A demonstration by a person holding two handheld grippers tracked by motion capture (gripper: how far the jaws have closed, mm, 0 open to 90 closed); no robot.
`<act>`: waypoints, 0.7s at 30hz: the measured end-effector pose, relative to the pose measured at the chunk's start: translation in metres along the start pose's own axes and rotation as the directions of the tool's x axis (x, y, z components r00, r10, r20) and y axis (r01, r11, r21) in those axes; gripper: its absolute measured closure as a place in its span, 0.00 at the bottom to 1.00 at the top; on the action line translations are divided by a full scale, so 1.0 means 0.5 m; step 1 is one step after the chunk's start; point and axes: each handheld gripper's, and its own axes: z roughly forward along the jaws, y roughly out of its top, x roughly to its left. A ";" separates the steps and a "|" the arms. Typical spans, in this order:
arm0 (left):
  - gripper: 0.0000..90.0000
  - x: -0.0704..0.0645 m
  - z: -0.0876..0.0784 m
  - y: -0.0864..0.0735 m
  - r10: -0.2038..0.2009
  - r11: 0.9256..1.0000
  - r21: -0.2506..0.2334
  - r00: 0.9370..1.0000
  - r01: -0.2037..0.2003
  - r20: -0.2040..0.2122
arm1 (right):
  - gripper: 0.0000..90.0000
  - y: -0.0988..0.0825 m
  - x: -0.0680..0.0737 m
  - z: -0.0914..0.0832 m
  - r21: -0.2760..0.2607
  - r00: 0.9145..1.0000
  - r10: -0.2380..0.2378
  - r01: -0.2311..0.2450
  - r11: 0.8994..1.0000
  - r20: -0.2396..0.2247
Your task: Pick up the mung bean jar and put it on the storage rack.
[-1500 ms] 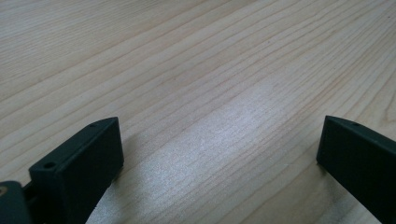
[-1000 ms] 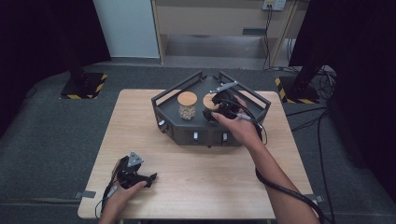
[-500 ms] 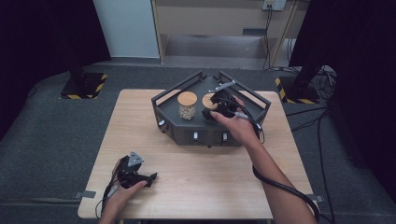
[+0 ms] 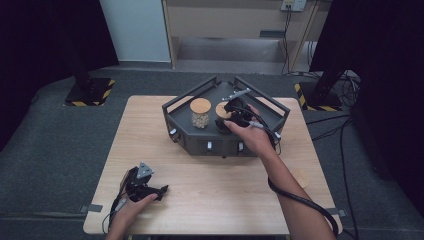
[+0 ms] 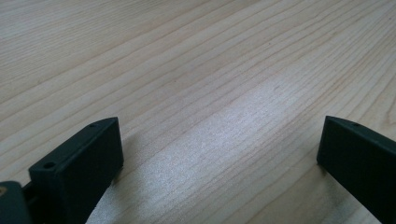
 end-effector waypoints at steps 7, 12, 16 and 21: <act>0.00 0.000 0.000 0.000 0.000 1.000 0.000 1.000 0.000 0.000 | 0.28 0.000 0.003 0.009 0.007 1.000 -0.004 0.004 1.000 0.001; 0.00 0.000 0.000 0.000 0.000 1.000 0.000 1.000 0.000 -0.001 | 0.28 0.000 0.002 0.014 0.008 1.000 -0.004 0.004 1.000 0.000; 0.00 0.000 0.000 0.000 0.000 1.000 0.000 1.000 0.000 -0.001 | 0.28 -0.002 0.002 0.017 0.008 1.000 0.004 -0.004 1.000 -0.003; 0.00 0.000 0.000 0.001 0.000 1.000 0.001 1.000 0.000 -0.001 | 0.28 -0.002 0.000 0.017 0.005 1.000 0.004 -0.004 1.000 -0.004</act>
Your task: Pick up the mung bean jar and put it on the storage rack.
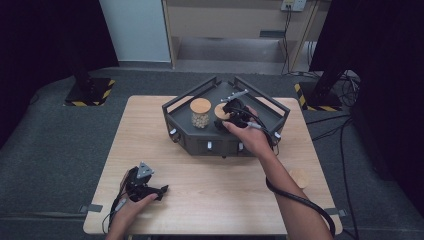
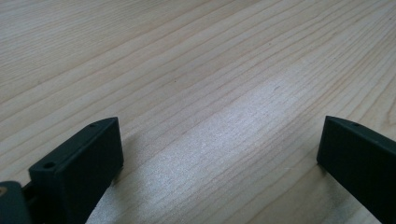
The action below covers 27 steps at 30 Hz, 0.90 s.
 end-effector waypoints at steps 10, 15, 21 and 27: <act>0.00 0.000 0.000 0.000 0.000 1.000 0.000 1.000 0.000 0.000 | 0.28 -0.008 -0.005 0.000 -0.012 1.000 0.016 -0.016 1.000 -0.006; 0.00 0.000 0.000 0.000 0.000 1.000 0.000 1.000 0.000 0.000 | 0.28 -0.018 -0.008 0.001 -0.029 0.999 0.029 -0.029 0.999 -0.012; 0.00 0.000 0.000 0.000 0.000 1.000 0.000 1.000 0.000 0.000 | 0.28 -0.025 -0.011 0.001 -0.041 0.999 0.032 -0.033 0.999 -0.018; 0.00 0.000 0.000 0.000 0.000 1.000 0.000 1.000 0.000 0.000 | 0.23 -0.026 -0.013 -0.002 -0.048 0.999 0.039 -0.040 0.998 -0.019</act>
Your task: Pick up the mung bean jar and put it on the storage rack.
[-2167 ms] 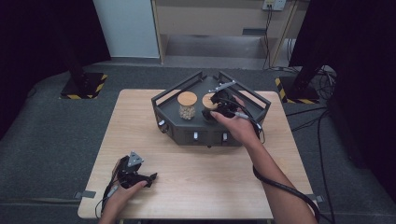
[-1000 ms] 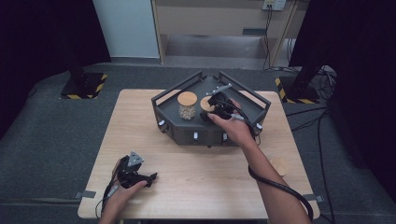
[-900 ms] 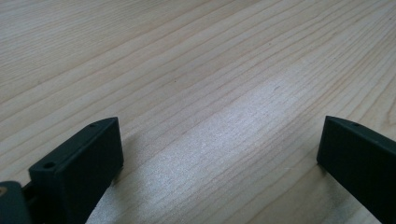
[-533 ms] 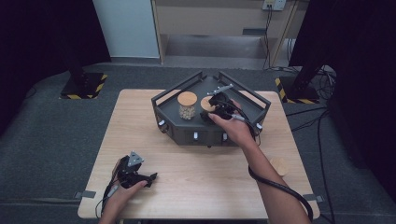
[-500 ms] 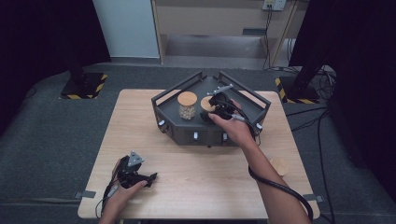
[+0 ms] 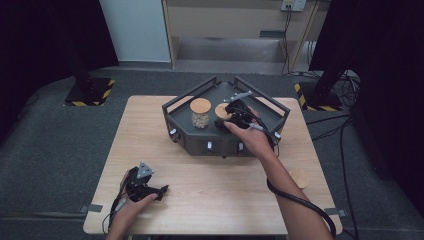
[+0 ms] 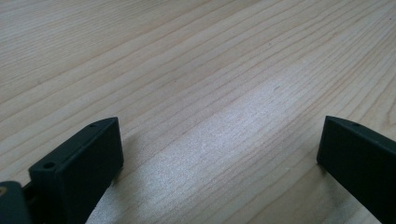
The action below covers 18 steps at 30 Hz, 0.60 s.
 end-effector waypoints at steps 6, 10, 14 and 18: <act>0.00 0.000 0.000 0.000 0.000 1.000 -0.001 1.000 0.000 0.000 | 0.13 -0.007 -0.006 -0.016 -0.016 1.000 0.009 -0.009 1.000 -0.005; 0.00 0.000 0.000 0.000 -0.001 1.000 -0.001 1.000 0.001 0.000 | 0.12 -0.011 -0.006 -0.027 -0.020 1.000 0.005 -0.005 1.000 -0.004; 0.00 0.000 0.000 0.000 -0.001 1.000 -0.001 1.000 0.001 0.000 | 0.11 -0.018 -0.004 -0.044 -0.031 1.000 -0.009 0.009 0.999 0.000; 0.00 0.000 0.000 0.000 0.000 1.000 0.000 1.000 0.000 -0.001 | 0.10 -0.025 -0.006 -0.061 -0.030 1.000 -0.020 0.020 0.999 -0.002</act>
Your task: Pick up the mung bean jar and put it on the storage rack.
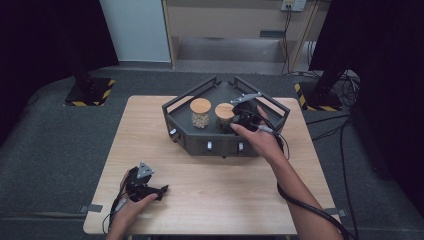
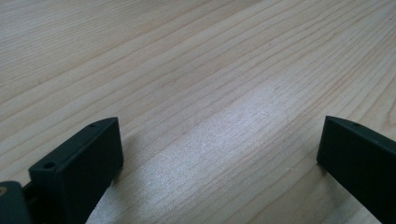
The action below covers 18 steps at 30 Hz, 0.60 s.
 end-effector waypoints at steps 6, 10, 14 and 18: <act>0.00 0.000 0.000 0.000 -0.001 1.000 0.000 1.000 0.001 0.000 | 0.09 -0.012 -0.001 -0.023 -0.006 1.000 -0.007 0.007 1.000 0.001; 0.00 0.000 0.000 0.000 -0.001 1.000 0.000 1.000 0.001 -0.001 | 0.09 -0.018 -0.001 -0.034 -0.006 1.000 -0.009 0.009 1.000 -0.001; 0.00 0.000 0.000 0.000 -0.001 1.000 0.000 1.000 0.001 -0.001 | 0.09 -0.024 -0.003 -0.046 -0.007 1.000 -0.013 0.013 1.000 0.002; 0.00 -0.001 0.000 0.000 -0.001 1.000 -0.001 1.000 0.001 -0.001 | 0.09 -0.029 -0.006 -0.056 -0.003 1.000 -0.014 0.014 1.000 -0.002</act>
